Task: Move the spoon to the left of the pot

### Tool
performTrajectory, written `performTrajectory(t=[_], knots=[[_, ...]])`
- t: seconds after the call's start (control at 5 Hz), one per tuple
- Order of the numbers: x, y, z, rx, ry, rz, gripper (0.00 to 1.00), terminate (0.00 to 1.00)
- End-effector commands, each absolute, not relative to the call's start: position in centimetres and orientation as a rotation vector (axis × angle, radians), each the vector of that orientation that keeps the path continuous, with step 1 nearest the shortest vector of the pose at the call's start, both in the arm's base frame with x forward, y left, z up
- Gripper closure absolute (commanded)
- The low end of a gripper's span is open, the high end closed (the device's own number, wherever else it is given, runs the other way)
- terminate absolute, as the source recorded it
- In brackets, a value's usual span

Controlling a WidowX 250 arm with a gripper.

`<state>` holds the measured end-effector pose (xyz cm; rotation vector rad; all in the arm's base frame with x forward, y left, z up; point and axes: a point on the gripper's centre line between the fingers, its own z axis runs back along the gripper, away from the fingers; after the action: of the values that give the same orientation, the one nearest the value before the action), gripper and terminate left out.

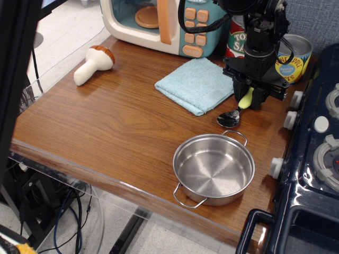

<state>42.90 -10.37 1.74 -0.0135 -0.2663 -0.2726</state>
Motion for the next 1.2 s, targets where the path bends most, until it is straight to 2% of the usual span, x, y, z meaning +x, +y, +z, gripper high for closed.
performTrajectory(t=[0.0,0.4,0.6,1.0], knots=[[41.9,-8.0,7.6,0.018,-0.4,-0.288,1.0,0.0],[38.2,-1.9,10.5,0.017,-0.421,-0.074,1.0,0.0],[35.9,2.1,9.8,0.039,-0.398,0.076,1.0,0.0],[32.4,7.1,7.6,0.087,-0.34,0.325,1.0,0.0]])
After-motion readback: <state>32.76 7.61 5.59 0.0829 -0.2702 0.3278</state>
